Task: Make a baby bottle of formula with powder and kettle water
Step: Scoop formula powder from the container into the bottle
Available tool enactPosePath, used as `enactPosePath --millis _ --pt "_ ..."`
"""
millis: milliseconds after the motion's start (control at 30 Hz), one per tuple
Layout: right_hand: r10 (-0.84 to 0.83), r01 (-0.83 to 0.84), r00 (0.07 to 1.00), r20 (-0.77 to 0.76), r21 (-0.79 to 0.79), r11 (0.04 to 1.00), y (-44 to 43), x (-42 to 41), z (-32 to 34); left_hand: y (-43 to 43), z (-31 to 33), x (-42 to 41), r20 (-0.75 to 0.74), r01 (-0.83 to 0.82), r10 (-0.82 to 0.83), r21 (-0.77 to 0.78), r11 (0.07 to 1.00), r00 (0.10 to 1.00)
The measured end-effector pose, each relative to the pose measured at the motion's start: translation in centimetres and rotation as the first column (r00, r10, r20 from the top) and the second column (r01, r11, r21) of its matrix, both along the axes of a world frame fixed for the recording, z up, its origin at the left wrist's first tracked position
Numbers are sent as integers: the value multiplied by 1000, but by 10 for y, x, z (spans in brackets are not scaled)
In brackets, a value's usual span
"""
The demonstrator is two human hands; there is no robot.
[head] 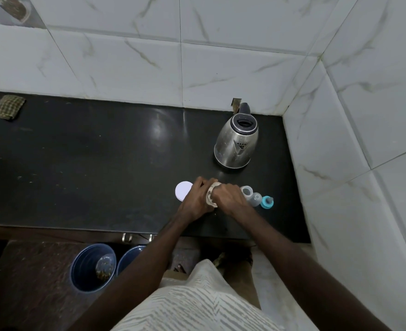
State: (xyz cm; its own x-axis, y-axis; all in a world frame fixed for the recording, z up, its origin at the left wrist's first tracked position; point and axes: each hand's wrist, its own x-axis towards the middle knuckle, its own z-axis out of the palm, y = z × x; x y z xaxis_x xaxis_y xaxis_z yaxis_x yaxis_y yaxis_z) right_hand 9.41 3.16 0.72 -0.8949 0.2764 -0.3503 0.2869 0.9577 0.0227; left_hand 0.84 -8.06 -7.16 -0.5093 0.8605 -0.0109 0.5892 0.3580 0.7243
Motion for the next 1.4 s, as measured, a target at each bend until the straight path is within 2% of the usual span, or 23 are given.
enactPosePath --millis 133,233,433,633,767,867,1000,1100,1233,1400 --pt "105 -101 994 -22 136 986 12 6 11 -1 7 0 7 -11 11 -14 1000 1000" --pt "117 -123 992 41 171 978 3 11 6 1 14 1 12 -4 4 -12 1000 1000" --pt "-12 15 1000 -18 158 987 3 9 8 2 18 4 18 -8 8 -20 1000 1000" --pt "-23 25 1000 -19 135 991 1 14 1 2 16 1 3 -1 1 -52 999 1000" --pt "-53 70 987 -152 111 991 6 21 -3 1 17 4 -24 -6 6 -36 999 1000" --pt "-52 68 989 -140 110 992 5 28 -3 1 18 4 -23 -4 3 -39 999 1000" --pt "-82 118 964 -253 133 984 4 43 0 1 21 7 -53 5 -7 -36 999 999" --pt "-144 164 943 -299 43 985 6 53 -8 1 20 9 -70 4 -7 -39 999 998" --pt "-201 192 945 -258 -62 979 7 54 -12 2 21 12 -100 -3 -2 -44 999 995" --pt "-229 222 945 -233 -57 973 4 53 -14 5 21 15 -138 -2 -8 -67 998 990"
